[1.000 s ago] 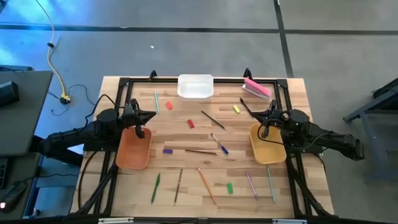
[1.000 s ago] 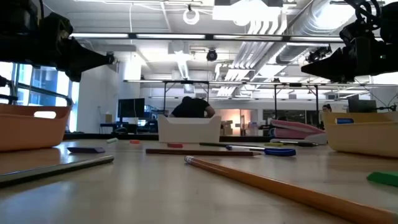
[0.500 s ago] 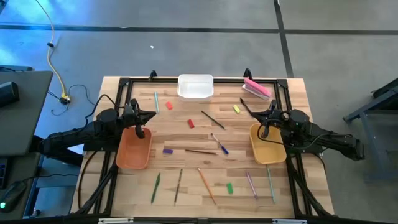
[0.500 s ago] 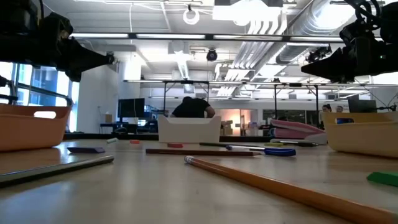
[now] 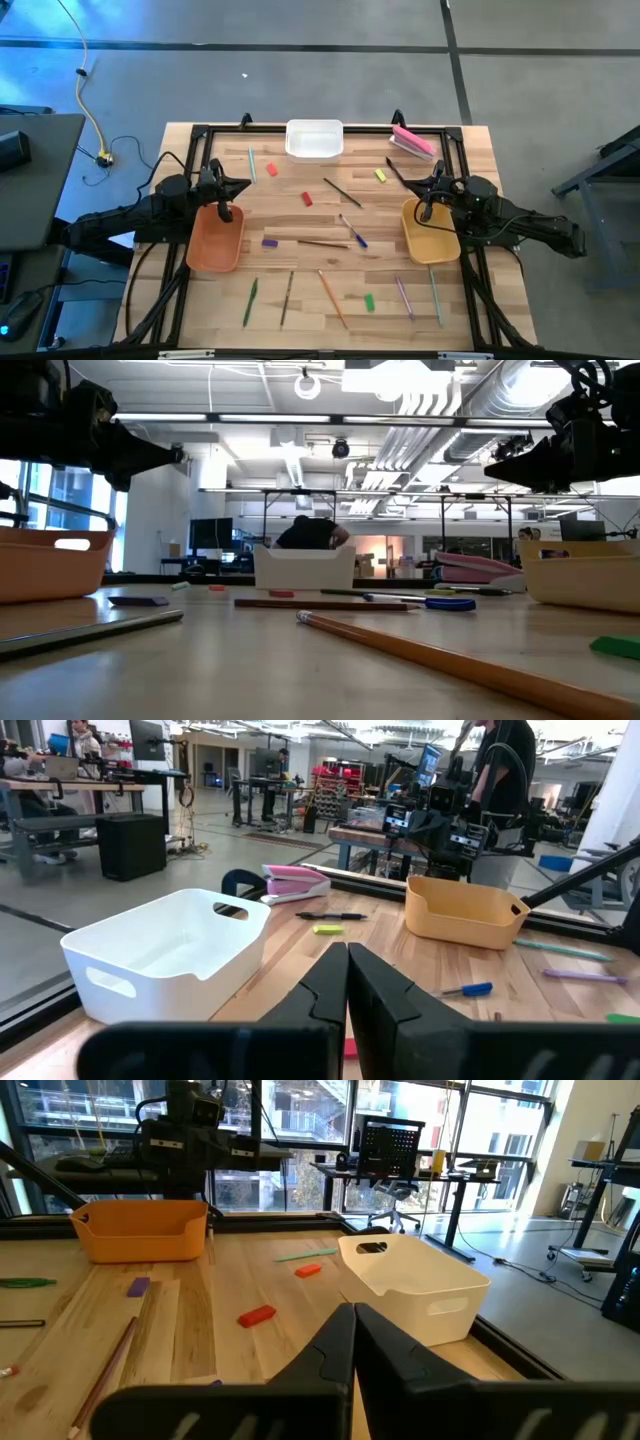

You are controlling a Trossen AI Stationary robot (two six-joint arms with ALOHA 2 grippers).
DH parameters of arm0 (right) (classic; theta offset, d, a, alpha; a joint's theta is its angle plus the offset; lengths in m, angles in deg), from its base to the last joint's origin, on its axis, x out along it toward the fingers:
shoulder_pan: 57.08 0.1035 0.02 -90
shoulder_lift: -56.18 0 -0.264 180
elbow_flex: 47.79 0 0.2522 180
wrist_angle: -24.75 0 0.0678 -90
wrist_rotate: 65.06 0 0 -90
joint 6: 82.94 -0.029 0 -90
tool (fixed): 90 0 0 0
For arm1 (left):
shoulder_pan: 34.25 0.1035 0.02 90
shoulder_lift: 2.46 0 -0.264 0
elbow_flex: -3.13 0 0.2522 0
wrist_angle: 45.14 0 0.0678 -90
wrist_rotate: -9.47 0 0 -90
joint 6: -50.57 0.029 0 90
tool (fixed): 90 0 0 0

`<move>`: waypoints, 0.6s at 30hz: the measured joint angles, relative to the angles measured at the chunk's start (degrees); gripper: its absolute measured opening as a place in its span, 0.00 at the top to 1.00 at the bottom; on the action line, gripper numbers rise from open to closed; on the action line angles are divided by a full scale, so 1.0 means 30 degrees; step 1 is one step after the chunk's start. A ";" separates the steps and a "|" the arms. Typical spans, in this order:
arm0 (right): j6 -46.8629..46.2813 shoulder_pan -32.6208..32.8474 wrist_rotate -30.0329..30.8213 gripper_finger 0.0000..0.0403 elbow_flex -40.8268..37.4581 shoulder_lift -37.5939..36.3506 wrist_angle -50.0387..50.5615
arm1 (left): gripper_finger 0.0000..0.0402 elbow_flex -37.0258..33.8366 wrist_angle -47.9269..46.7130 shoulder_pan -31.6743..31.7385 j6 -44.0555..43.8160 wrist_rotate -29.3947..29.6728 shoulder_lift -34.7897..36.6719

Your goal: Sort crayons/erasers/pens/pencils in bins

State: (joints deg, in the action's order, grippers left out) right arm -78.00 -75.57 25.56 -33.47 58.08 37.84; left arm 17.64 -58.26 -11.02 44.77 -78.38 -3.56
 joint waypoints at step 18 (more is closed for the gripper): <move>-0.1572 0.0004 0.0080 1.00 0.0000 -0.0004 -0.1526 | 1.00 -0.0001 0.0004 -0.0005 -0.0007 0.0000 -0.0003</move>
State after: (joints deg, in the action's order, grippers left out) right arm -82.71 -75.56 25.80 -33.47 58.07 33.26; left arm 17.64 -58.25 -11.04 44.74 -78.38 -3.57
